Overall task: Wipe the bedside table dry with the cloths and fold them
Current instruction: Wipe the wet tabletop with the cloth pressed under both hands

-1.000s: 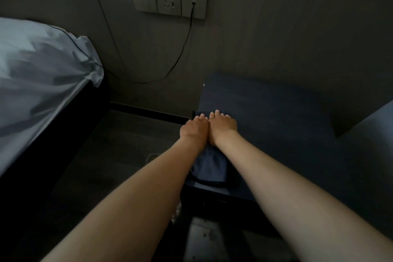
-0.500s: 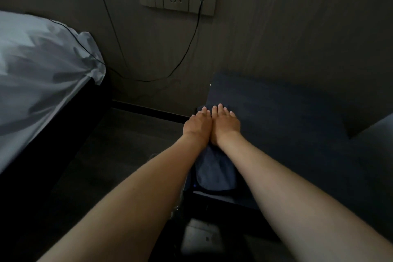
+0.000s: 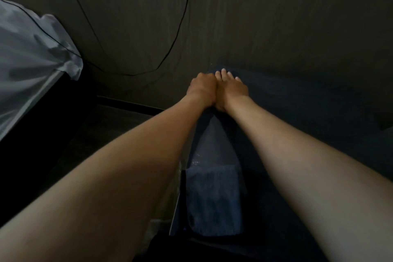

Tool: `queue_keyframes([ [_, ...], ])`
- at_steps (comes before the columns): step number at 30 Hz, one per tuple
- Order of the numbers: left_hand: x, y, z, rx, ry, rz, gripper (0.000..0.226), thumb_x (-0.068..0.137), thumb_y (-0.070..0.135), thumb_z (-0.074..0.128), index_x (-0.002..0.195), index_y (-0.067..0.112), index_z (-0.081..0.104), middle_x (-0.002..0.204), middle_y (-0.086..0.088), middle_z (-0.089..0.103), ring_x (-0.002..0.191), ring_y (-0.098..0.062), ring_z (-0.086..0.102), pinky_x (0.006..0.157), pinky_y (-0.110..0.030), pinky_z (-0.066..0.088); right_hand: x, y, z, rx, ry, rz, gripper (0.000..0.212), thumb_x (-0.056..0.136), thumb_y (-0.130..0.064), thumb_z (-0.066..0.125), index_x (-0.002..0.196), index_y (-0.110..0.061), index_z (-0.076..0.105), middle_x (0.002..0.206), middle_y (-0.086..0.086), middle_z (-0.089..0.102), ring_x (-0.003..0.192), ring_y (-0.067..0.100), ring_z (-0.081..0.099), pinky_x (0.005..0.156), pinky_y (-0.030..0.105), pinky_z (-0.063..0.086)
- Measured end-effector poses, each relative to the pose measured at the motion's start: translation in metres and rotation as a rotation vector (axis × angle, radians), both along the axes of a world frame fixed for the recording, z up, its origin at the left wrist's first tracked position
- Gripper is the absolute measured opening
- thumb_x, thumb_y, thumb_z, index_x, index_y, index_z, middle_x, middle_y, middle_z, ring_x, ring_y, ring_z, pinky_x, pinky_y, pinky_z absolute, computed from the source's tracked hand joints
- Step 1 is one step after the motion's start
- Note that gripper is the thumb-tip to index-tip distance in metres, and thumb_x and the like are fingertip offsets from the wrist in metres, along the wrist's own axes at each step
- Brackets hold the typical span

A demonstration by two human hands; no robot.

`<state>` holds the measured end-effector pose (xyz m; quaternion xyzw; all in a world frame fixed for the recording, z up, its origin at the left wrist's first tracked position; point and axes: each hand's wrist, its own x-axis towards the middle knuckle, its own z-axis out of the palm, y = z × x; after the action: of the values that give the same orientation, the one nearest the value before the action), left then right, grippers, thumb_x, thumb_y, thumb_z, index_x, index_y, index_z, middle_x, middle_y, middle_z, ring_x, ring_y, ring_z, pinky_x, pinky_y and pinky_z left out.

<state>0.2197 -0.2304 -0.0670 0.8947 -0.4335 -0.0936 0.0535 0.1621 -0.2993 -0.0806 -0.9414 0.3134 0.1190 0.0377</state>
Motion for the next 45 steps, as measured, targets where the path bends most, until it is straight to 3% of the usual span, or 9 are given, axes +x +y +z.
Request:
queue_keyframes([
  [7, 0.027, -0.046, -0.005, 0.033, -0.050, -0.016, 0.035, 0.099, 0.013, 0.049, 0.133, 0.004, 0.053, 0.133, -0.015, 0.057, 0.124, -0.031, 0.053, 0.096, -0.036, 0.044, 0.027, -0.043, -0.004, 0.016, 0.007, -0.019, 0.105, 0.084, -0.024, 0.071, 0.158, -0.011, -0.002, 0.166, 0.010, -0.002, 0.153, 0.023, 0.002, 0.124, 0.038, 0.006],
  [13, 0.042, -0.076, -0.012, 0.070, -0.057, -0.061, 0.037, 0.101, 0.012, 0.042, 0.136, 0.006, 0.052, 0.136, -0.019, 0.055, 0.125, -0.035, 0.053, 0.097, -0.039, 0.045, 0.040, -0.073, -0.006, 0.052, 0.007, -0.057, 0.090, 0.090, -0.021, 0.060, 0.159, -0.011, 0.003, 0.163, 0.010, 0.023, 0.151, 0.025, 0.019, 0.122, 0.039, 0.007],
  [17, 0.042, -0.083, -0.010, 0.135, -0.059, -0.097, 0.037, 0.101, 0.011, 0.043, 0.136, 0.001, 0.051, 0.137, -0.021, 0.053, 0.124, -0.037, 0.053, 0.096, -0.039, 0.045, 0.040, -0.081, -0.006, 0.102, 0.033, -0.072, 0.080, 0.092, -0.019, 0.059, 0.158, -0.013, 0.015, 0.160, 0.010, 0.029, 0.148, 0.025, 0.027, 0.123, 0.040, 0.003],
  [20, 0.032, -0.082, -0.010, 0.140, -0.093, -0.115, 0.038, 0.102, 0.011, 0.044, 0.138, 0.000, 0.047, 0.140, -0.020, 0.051, 0.126, -0.036, 0.052, 0.100, -0.039, 0.043, 0.031, -0.081, -0.006, 0.024, 0.030, -0.046, 0.082, 0.089, -0.026, 0.061, 0.157, -0.013, 0.017, 0.159, 0.008, 0.031, 0.148, 0.023, 0.028, 0.123, 0.041, -0.003],
  [24, 0.011, -0.084, -0.016, 0.115, -0.142, -0.159, 0.044, 0.104, 0.015, 0.042, 0.146, 0.003, 0.037, 0.149, -0.016, 0.043, 0.136, -0.032, 0.043, 0.109, -0.038, 0.034, 0.007, -0.081, -0.011, -0.042, 0.033, -0.037, 0.099, 0.084, -0.029, 0.067, 0.158, -0.009, 0.005, 0.163, 0.007, 0.019, 0.151, 0.021, 0.015, 0.122, 0.041, -0.007],
  [27, -0.005, -0.082, -0.020, 0.121, -0.182, -0.190, 0.063, 0.104, 0.017, 0.044, 0.155, 0.003, 0.011, 0.162, -0.015, 0.019, 0.150, -0.029, 0.018, 0.120, -0.040, 0.014, -0.012, -0.079, -0.010, -0.021, 0.052, -0.053, 0.103, 0.086, -0.028, 0.066, 0.158, -0.011, -0.006, 0.167, 0.006, -0.003, 0.153, 0.020, -0.004, 0.121, 0.040, -0.009],
  [29, -0.016, -0.076, -0.019, 0.144, -0.198, -0.193, 0.069, 0.104, 0.017, 0.044, 0.156, 0.003, 0.002, 0.164, -0.014, 0.007, 0.152, -0.030, 0.006, 0.121, -0.041, 0.010, -0.021, -0.073, -0.010, -0.009, 0.060, -0.060, 0.106, 0.086, -0.027, 0.067, 0.157, -0.012, -0.010, 0.166, 0.006, -0.011, 0.153, 0.020, -0.010, 0.120, 0.040, -0.010],
  [45, -0.163, 0.001, -0.005, 0.241, -0.168, -0.228, 0.073, 0.105, 0.018, 0.042, 0.155, 0.003, -0.009, 0.165, -0.012, -0.004, 0.153, -0.024, -0.003, 0.122, -0.036, 0.007, -0.164, 0.008, -0.016, -0.022, 0.076, -0.119, 0.107, 0.087, -0.037, 0.060, 0.155, -0.014, -0.019, 0.163, 0.006, -0.024, 0.151, 0.020, -0.019, 0.120, 0.040, -0.010],
])
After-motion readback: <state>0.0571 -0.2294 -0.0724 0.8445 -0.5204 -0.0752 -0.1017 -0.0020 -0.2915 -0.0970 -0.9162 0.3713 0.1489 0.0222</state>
